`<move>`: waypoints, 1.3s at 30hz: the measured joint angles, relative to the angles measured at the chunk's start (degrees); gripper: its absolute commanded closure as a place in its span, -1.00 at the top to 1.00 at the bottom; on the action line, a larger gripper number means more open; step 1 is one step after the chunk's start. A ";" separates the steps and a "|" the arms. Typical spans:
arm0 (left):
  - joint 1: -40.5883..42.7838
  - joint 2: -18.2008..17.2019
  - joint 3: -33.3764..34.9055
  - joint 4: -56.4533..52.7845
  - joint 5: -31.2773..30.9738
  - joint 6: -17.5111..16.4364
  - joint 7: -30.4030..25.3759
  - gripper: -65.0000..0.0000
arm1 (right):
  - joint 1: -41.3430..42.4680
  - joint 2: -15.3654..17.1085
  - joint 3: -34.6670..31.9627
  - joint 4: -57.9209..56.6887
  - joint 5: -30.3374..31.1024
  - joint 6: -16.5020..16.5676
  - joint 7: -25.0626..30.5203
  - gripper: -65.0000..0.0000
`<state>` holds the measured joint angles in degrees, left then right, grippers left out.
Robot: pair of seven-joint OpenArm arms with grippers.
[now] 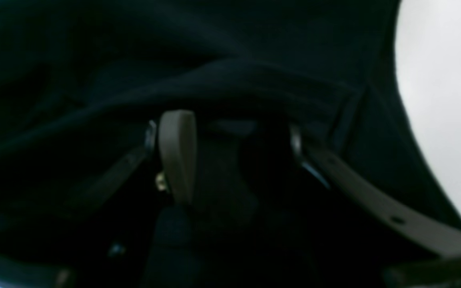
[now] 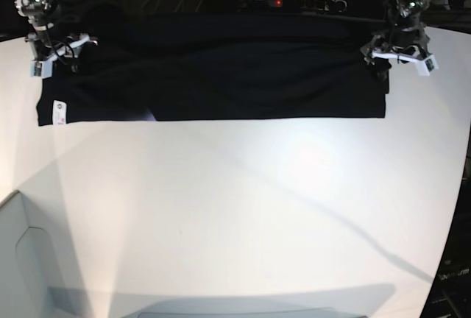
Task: Fold the T-shirt properly
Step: 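Regrasp the strip's ends with both grippers, tightening the hold, then fold the strip end with the left gripper toward the right gripper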
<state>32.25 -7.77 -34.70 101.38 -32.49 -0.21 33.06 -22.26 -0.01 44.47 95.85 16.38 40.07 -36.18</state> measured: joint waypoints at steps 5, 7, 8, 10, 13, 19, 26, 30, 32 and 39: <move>-0.20 -0.20 2.51 -2.49 0.44 0.04 -0.96 0.58 | 1.20 0.00 0.02 -0.79 -0.11 0.00 0.20 -0.08; -0.44 -0.17 3.08 -2.75 0.04 -0.17 -1.18 0.58 | 1.11 0.00 0.02 -0.76 -0.02 0.00 0.22 -0.08; -0.52 -0.17 3.30 -3.02 0.02 -0.15 -1.44 0.57 | 1.11 0.00 0.02 -0.76 -0.04 0.00 0.20 -0.08; -0.48 -0.37 4.26 -3.74 0.13 -0.17 -2.71 0.45 | 1.14 0.00 0.02 -0.76 -0.04 0.00 0.22 -0.08; -0.50 -0.66 4.52 -5.14 0.50 -0.15 -3.37 0.05 | 1.14 0.00 0.02 -0.76 -0.07 0.00 0.22 -0.08; -0.57 -0.79 4.48 -6.21 0.22 -0.13 -3.96 -0.55 | 2.40 -0.02 0.02 -0.79 -1.40 0.02 -0.24 -0.08; -1.84 -0.63 4.17 -6.14 0.00 -0.13 -2.78 -1.00 | 6.10 -0.48 -0.02 -0.94 -7.21 0.02 -0.57 -0.08; -1.79 -0.61 4.17 -5.75 -0.17 -0.13 -2.32 -1.00 | 6.73 -0.50 0.04 -1.01 -7.30 0.02 -0.90 -0.08; -1.38 -0.55 4.24 -3.87 0.15 0.11 -0.42 -1.00 | 7.67 -0.48 0.02 -1.05 -7.65 0.02 -1.09 -0.08; 0.44 0.33 4.11 8.92 0.11 0.22 0.02 -1.00 | 8.90 -0.61 -2.97 -1.05 -7.87 0.07 -1.11 -0.08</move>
<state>32.69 -7.44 -30.59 110.30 -32.38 0.01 33.08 -13.37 -0.62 41.50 94.80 8.51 40.14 -37.30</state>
